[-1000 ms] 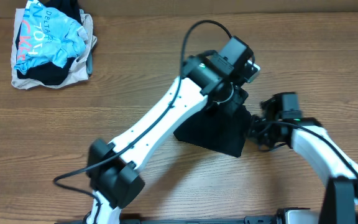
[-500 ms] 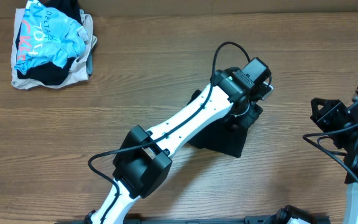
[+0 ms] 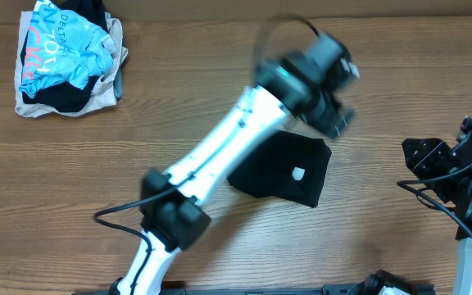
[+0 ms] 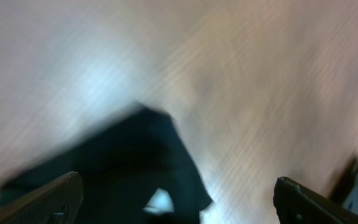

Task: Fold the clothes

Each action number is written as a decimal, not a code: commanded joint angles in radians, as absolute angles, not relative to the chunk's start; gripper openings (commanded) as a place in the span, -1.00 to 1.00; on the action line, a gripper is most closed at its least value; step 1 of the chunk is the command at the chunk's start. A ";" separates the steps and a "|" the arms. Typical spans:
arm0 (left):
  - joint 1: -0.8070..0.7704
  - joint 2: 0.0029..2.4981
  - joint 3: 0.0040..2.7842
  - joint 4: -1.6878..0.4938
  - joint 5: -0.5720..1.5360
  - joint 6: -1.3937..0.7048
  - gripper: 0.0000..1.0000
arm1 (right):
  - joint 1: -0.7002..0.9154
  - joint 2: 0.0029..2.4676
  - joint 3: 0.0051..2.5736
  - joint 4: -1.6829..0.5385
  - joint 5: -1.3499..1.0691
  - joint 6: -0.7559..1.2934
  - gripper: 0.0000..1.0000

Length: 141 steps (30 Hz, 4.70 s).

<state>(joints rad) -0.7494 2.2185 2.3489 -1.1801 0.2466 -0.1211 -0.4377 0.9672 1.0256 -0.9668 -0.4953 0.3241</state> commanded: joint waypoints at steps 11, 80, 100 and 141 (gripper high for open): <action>-0.416 2.204 2.625 -1.408 0.226 -0.053 1.00 | -0.078 1.245 1.034 -0.997 -0.501 0.078 -0.01; -0.618 2.205 2.600 -1.622 0.149 0.023 1.00 | -0.272 1.529 1.247 -1.086 -0.420 0.149 0.52; -0.817 2.205 1.861 -1.150 0.144 0.121 1.00 | -0.418 1.520 1.392 -1.134 -0.402 0.149 0.75; -0.732 2.204 1.876 -1.101 0.038 0.143 1.00 | -0.418 1.520 1.392 -1.125 -0.379 0.149 0.76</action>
<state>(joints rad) -0.7338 2.1941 1.9545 -1.1324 0.0319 0.1707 -0.4126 1.5311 1.3766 -1.1263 -0.3885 0.1532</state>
